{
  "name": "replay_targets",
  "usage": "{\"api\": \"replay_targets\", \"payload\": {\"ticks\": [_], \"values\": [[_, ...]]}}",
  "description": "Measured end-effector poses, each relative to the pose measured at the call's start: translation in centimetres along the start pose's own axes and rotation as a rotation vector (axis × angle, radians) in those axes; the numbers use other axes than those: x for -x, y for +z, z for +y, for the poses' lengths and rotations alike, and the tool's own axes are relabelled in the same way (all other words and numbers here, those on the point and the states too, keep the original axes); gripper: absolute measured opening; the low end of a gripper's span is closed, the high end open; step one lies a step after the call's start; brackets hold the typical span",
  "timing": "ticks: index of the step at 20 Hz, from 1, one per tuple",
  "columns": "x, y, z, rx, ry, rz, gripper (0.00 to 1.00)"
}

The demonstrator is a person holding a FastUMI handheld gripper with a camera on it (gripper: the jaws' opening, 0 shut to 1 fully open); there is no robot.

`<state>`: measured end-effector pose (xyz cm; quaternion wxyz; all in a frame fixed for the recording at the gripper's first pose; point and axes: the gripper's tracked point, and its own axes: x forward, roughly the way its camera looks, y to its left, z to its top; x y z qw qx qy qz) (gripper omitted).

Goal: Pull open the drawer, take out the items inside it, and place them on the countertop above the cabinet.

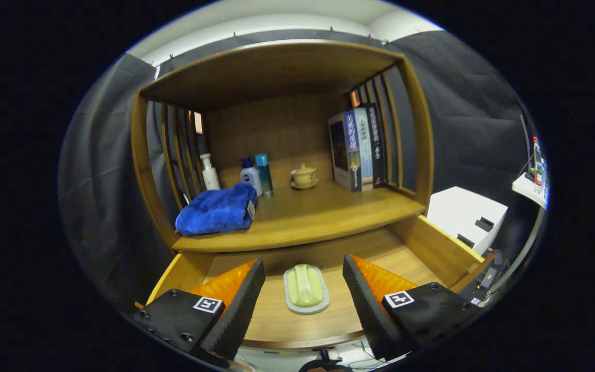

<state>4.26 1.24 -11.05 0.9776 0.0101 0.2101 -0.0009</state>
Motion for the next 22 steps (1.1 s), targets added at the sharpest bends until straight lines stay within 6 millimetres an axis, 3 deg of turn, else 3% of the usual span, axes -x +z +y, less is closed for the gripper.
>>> {"api": "replay_targets", "payload": {"ticks": [8,16,18,22], "values": [[-6.9,-1.1,-0.2,0.108,-0.028,0.211,0.99],[-10.7,-3.7,-1.4,0.055,-0.06,0.429,0.99],[-11.1,-4.8,-1.4,0.05,-0.059,0.476,0.97],[-11.4,-6.7,-1.7,0.042,-0.064,0.59,0.78]]}}
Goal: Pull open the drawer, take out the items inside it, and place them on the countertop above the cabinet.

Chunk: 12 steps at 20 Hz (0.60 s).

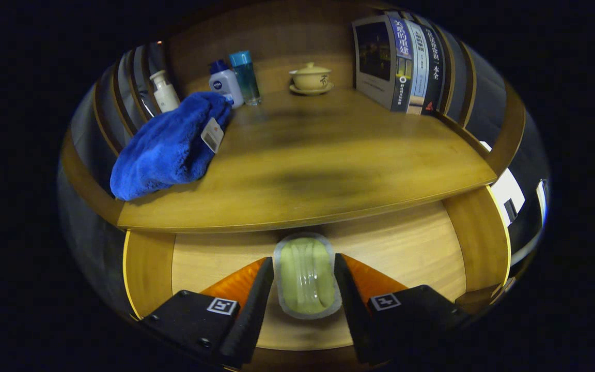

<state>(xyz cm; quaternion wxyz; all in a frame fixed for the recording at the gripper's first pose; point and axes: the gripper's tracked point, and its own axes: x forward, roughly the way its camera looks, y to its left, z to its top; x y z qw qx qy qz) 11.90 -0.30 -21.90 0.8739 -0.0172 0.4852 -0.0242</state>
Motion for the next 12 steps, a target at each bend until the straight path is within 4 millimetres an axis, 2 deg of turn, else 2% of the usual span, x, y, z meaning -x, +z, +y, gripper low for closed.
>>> {"api": "replay_targets", "payload": {"ticks": [1,3,5,6,8,9,12], "values": [[-0.3,-0.4,0.3,0.001,0.009,0.023,0.73],[-0.5,-0.9,0.0,-0.001,0.007,0.057,0.71],[-0.7,-1.3,-0.4,-0.017,-0.004,0.085,0.48],[-0.9,-1.3,-0.3,-0.024,-0.002,0.094,0.41],[-1.0,-1.4,-0.4,-0.045,-0.004,0.091,0.39],[-0.5,-1.4,-0.5,-0.045,-0.002,0.09,0.27],[1.0,-1.1,-0.3,-0.037,0.013,0.068,0.27]]}}
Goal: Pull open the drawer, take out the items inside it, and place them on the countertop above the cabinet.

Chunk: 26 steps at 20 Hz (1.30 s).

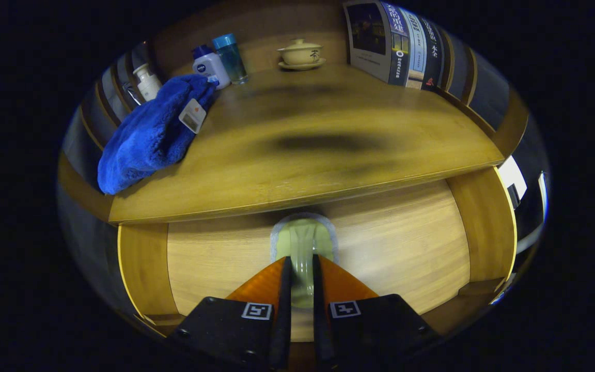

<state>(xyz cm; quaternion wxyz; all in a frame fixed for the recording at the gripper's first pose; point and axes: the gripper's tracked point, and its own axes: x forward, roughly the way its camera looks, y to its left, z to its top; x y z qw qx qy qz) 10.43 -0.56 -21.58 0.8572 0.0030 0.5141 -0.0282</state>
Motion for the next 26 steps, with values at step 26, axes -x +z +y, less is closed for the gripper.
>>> {"api": "replay_targets", "payload": {"ticks": [26], "values": [[8.4,17.9,0.9,0.001,0.016,-0.229,0.27]]}}
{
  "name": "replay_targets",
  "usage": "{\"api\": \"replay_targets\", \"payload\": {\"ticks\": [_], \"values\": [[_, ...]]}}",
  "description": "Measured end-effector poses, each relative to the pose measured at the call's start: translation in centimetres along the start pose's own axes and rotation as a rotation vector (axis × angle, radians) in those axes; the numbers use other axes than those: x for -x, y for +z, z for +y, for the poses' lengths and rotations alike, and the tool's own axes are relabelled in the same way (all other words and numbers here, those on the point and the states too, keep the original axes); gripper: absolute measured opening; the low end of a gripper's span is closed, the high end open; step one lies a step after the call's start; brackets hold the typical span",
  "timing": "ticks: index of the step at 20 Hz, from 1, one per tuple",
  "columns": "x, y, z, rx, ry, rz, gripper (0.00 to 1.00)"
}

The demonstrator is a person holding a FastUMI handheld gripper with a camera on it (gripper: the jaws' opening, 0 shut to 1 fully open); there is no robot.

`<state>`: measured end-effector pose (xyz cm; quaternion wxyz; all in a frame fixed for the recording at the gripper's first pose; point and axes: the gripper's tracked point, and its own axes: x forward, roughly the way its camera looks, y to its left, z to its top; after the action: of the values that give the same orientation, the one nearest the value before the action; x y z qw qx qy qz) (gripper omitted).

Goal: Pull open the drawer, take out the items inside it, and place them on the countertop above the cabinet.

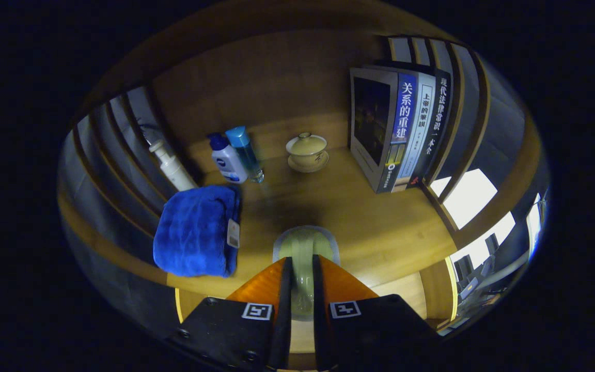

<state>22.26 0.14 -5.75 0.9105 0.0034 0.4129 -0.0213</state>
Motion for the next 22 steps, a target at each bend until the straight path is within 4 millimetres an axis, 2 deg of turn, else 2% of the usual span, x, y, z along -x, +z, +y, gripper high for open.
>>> {"api": "replay_targets", "payload": {"ticks": [3,7,10,11,14,17,18,22], "values": [[-2.1,1.5,0.0,-0.028,0.005,-0.029,0.27],[-4.5,2.2,-0.8,-0.05,-0.009,-0.046,0.27],[-5.2,2.7,-0.9,-0.049,-0.005,-0.077,0.27],[-5.1,2.8,-0.8,-0.049,0.0,-0.089,0.31],[-5.1,2.6,-1.1,-0.056,-0.002,-0.115,0.3],[-4.2,1.8,-1.3,-0.079,0.024,-0.153,0.43],[-3.9,1.5,-1.6,-0.089,0.022,-0.173,0.42],[-1.0,0.7,-2.6,-0.147,0.038,-0.266,0.74]]}}
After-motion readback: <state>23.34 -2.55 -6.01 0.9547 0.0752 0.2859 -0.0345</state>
